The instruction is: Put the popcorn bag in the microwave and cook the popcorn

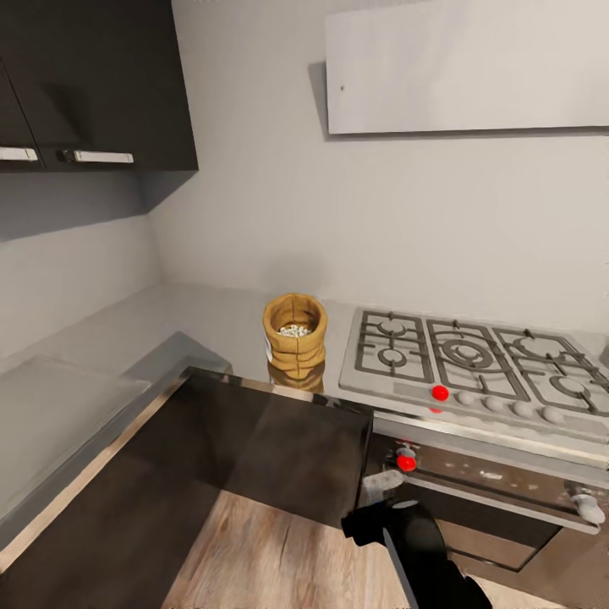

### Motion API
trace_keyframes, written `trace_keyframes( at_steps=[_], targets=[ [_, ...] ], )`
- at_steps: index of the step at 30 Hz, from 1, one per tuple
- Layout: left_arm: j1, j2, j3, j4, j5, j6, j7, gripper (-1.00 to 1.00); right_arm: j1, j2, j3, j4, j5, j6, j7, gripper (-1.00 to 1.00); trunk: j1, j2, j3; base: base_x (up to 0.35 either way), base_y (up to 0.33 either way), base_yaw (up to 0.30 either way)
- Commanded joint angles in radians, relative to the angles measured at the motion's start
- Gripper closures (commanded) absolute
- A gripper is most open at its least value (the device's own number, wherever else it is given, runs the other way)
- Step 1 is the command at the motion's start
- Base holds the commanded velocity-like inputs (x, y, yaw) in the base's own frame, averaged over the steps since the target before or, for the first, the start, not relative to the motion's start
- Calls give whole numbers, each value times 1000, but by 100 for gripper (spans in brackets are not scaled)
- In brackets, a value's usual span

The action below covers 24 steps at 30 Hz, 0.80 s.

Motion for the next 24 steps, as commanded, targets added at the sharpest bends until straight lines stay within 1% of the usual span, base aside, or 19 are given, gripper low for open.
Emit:
trace_keyframes(
  at_steps=[1, 3, 4, 5, 6, 9, 10, 13, 14, 17, 18, 22, 23, 24],
  targets=[
    [0, 0, 1, -1, 5, -1, 0, -100, 1, 20, 1, -5, 14, 4, 6, -100, 0, -1, -1, -31, 0, 0],
    [0, 0, 1, -1, 5, -1, 0, -100, 4, 44, 2, -7, 14, 6, 4, -100, 0, -1, -1, -15, 0, 0],
    [0, 0, 1, -1, 5, -1, 0, -100, -7, 52, 1, -8, 14, 19, 3, -100, 0, -1, -1, -5, 0, 0],
    [0, 0, 1, -1, 5, -1, 0, -100, -25, 55, 1, -8, 15, 34, 2, -100, 0, -1, -1, -3, 0, 0],
    [0, 0, 1, -1, 5, -1, 0, -100, -54, 55, 0, -8, 14, 48, 2, -100, 0, -1, -1, -2, 0, 0],
    [0, 0, 0, -1, 5, -1, 0, -100, -168, 55, -1, -11, 14, 48, 0, -100, 0, -1, -1, 0, 0, 0],
    [0, 0, 0, -1, 5, -1, 0, -100, -193, 55, -1, -12, 14, 48, 0, -100, 0, -1, -1, 0, 0, 0],
    [0, 0, 0, -1, 5, -1, 0, -100, -296, 55, -1, -14, 10, 48, 0, -100, 0, -1, -1, 0, 0, 0],
    [0, 0, 0, -1, 5, -1, 0, -100, -321, 55, -2, -14, 10, 48, -1, -100, 0, -1, -1, 0, 0, 0],
    [0, 0, -5, -1, 5, -1, 0, -100, -429, 55, -3, -13, 8, 48, -1, -100, 0, -1, -1, 0, 0, 0],
    [0, 0, -6, -1, 5, -1, 0, -100, -480, 55, -6, -11, 8, 48, -2, -100, 0, -1, -1, 0, 0, 0],
    [0, 0, -5, -1, 5, -1, 0, -100, -586, 55, -16, 9, 7, 48, -3, -100, 0, -1, -1, 0, 0, 0],
    [0, 0, -5, -1, 5, -1, 0, -100, -606, 55, -20, 20, 7, 48, -5, -100, 0, -1, -1, 0, 0, 0],
    [0, 0, -4, -1, 5, -1, 0, -100, -642, 55, -30, 49, 7, 48, -15, -100, 0, -1, -1, 0, 0, 0]
  ],
)
